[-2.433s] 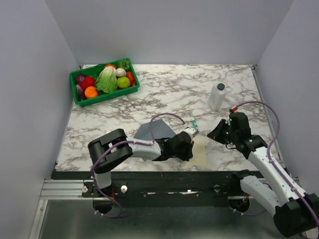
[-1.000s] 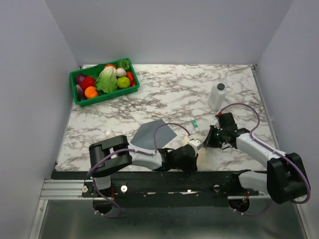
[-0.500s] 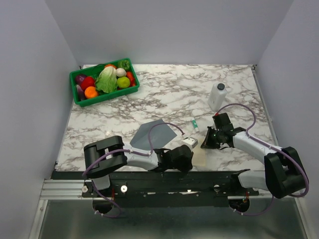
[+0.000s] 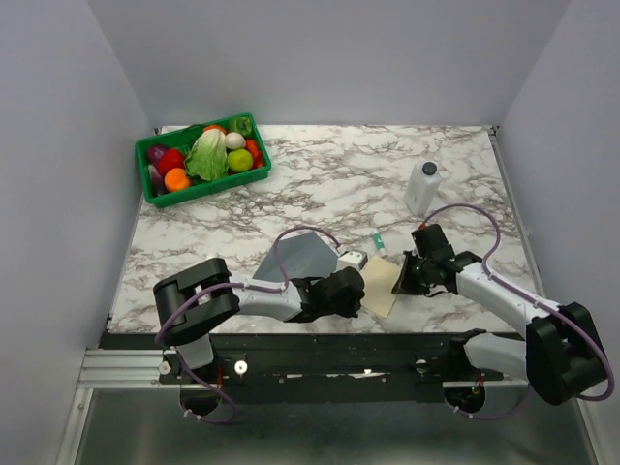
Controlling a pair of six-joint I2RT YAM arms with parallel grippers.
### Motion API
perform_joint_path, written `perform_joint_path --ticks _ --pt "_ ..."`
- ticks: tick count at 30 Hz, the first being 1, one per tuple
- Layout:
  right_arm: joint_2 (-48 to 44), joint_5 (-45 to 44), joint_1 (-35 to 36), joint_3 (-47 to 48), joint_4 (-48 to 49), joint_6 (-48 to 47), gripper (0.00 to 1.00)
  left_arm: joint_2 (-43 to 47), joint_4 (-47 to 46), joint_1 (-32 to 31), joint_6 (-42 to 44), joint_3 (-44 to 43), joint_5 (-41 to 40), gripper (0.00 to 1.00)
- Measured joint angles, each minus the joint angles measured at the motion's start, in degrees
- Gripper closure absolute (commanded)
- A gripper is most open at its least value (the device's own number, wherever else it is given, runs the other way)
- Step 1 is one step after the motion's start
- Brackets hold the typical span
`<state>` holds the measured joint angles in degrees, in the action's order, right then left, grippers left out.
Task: Place the letter into the envelope and seal it
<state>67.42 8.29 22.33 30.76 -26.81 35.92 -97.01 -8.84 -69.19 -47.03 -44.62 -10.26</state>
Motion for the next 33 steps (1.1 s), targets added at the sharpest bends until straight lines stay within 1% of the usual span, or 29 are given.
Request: perform_joint_path --ticks 10,18,20,23,26,28,30,33 --pt "0.57 0.00 5.84 -2.03 -0.59 2.49 0.99 -0.50 2.23 5.46 0.66 -1.62 -0.81 1.00" --pt "1.90 2.64 11.04 -2.34 3.34 4.70 0.99 0.48 4.28 8.04 1.88 -1.55 -1.22 1.00" --pt "0.37 3.74 11.67 -2.80 3.69 4.59 0.99 0.66 4.44 8.24 2.03 -1.42 -1.31 1.00" --pt "-5.99 4.04 11.91 -2.95 3.82 4.61 0.99 0.94 4.66 8.37 2.16 -1.18 -1.36 1.00" --pt "-12.22 1.01 11.91 -1.44 3.50 4.63 0.99 1.33 4.66 8.37 2.14 -0.72 -1.38 1.00" --pt "-12.70 -2.58 11.82 1.38 2.86 4.59 0.99 1.55 4.50 8.37 2.12 -0.42 -1.36 1.00" --pt "-10.38 -5.90 11.39 5.29 1.99 4.31 0.99 1.79 4.33 8.37 2.10 -0.07 -1.36 1.00" --pt "-3.67 -9.35 9.35 10.32 1.42 3.06 0.99 2.21 4.31 8.17 2.16 0.31 -1.36 1.00"
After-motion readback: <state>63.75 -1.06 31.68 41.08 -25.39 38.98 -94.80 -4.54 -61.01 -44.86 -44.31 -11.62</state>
